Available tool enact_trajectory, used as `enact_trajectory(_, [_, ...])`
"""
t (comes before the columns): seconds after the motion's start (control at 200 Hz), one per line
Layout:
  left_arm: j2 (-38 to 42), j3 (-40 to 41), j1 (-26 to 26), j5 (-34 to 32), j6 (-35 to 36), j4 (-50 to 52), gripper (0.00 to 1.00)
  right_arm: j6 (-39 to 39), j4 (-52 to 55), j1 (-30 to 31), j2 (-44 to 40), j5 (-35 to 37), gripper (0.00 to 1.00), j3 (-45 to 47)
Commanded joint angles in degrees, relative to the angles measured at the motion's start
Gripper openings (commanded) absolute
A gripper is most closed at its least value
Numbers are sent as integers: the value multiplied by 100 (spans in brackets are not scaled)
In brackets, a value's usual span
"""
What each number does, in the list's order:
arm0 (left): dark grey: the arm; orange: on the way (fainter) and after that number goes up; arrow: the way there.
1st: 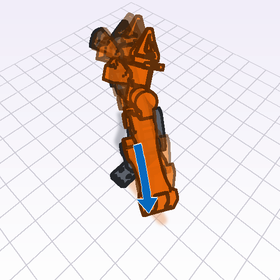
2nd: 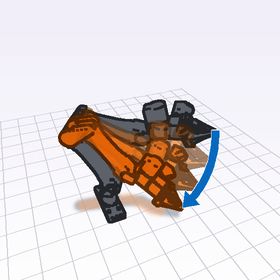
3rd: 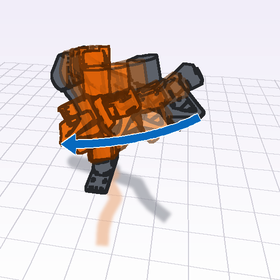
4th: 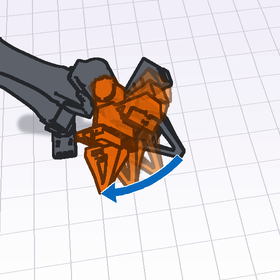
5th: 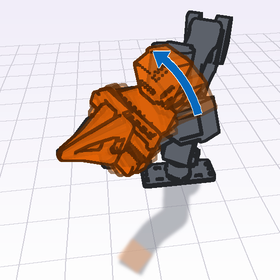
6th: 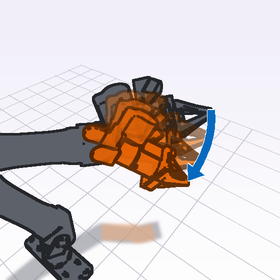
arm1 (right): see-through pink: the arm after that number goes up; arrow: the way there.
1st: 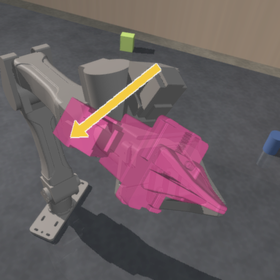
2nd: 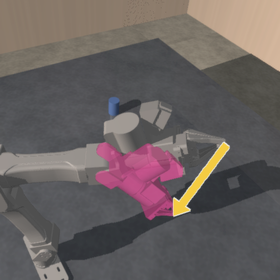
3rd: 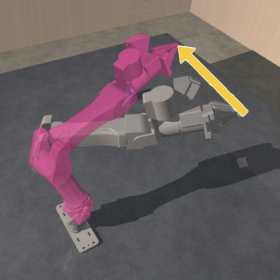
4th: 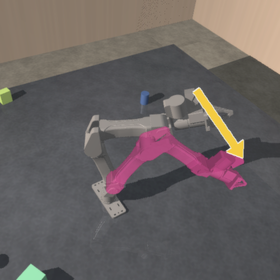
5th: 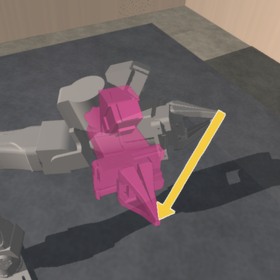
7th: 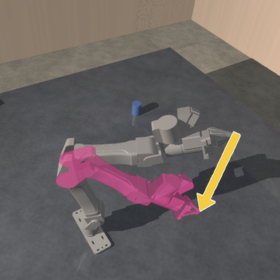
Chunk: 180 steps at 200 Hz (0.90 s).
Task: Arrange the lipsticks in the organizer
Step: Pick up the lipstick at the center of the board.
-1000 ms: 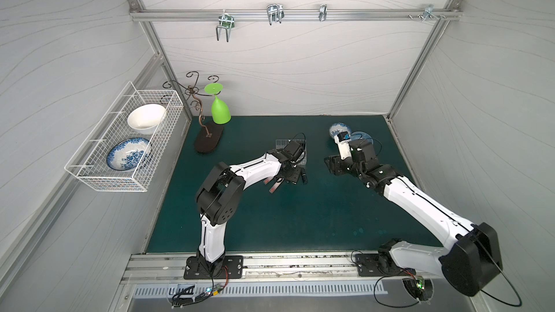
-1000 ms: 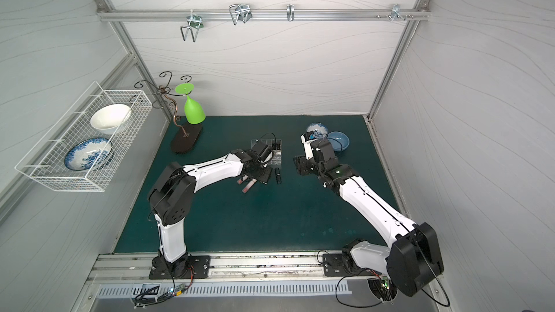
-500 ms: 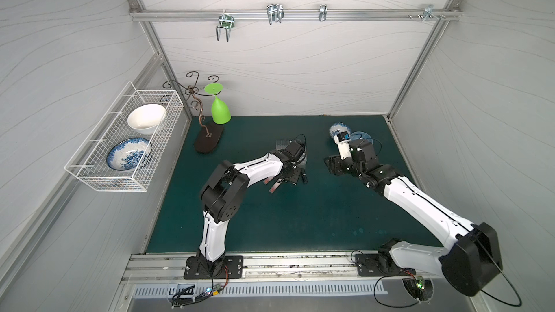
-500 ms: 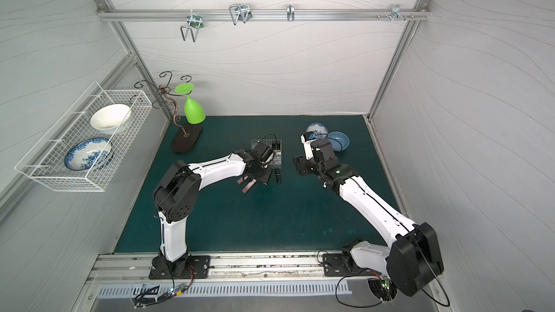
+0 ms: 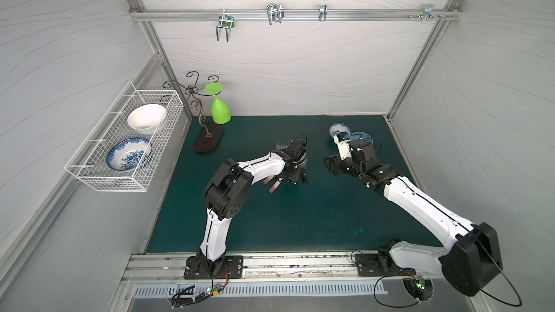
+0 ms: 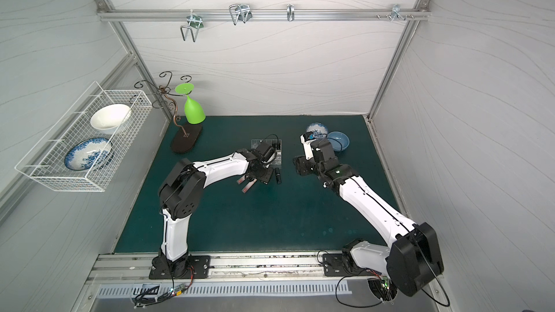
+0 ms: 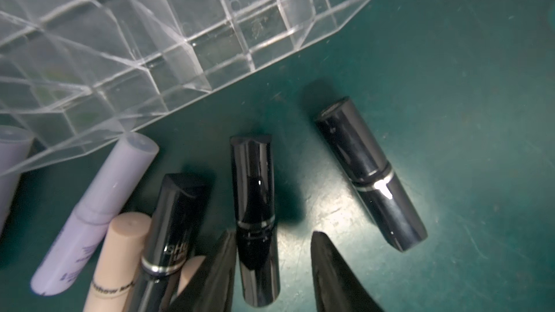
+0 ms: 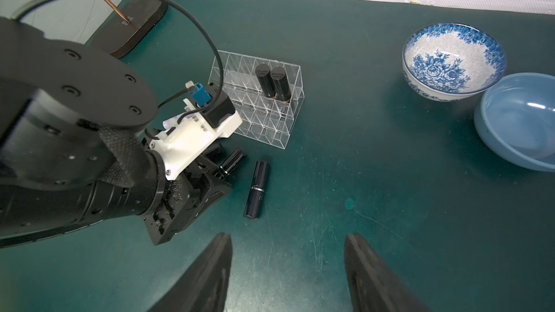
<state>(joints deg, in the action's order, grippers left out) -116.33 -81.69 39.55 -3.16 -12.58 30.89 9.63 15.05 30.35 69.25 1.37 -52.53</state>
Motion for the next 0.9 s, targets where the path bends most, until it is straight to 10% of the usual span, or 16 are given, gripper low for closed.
enact_trajectory(0.0, [-170,-266,18,26,18,145,45,48,-20,4,-10,-38,63,-130])
enact_trajectory(0.525, [-108,-271,22,39,19,196,22,57,-2,5,-37,-55,63,-143])
enact_trajectory(0.895, [2384,1159,51,193,14,-398,22,57,1066,-9,-206,-1222,74,-947])
